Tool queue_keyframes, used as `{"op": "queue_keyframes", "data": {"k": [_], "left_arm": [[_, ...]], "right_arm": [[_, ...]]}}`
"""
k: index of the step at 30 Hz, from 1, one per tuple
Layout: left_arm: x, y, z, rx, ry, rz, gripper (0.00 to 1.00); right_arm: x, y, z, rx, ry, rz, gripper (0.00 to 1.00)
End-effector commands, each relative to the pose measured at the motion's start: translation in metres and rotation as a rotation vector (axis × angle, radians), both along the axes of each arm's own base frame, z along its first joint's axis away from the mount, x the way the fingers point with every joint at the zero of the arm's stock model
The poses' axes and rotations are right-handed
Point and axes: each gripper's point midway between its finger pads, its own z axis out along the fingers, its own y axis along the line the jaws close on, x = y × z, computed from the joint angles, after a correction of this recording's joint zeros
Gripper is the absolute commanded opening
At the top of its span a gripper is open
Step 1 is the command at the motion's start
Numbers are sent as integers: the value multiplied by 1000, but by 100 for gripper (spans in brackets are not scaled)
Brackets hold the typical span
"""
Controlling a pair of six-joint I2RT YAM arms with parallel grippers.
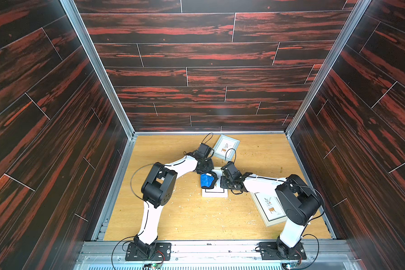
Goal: Wipe the picture frame with a cloth
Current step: Wipe the dirt from the picture frame.
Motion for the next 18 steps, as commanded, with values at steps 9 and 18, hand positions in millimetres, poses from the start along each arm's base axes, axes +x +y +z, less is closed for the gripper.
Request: {"op": "queue_keyframes", "data": {"k": [9, 18], "left_arm": [[-18, 50, 7, 135, 8, 18, 0], [-121, 38, -6, 240, 216, -184, 0]], "right_arm": [[-20, -18, -20, -88, 81, 8, 0], [-18, -19, -21, -100, 80, 8, 0]]}}
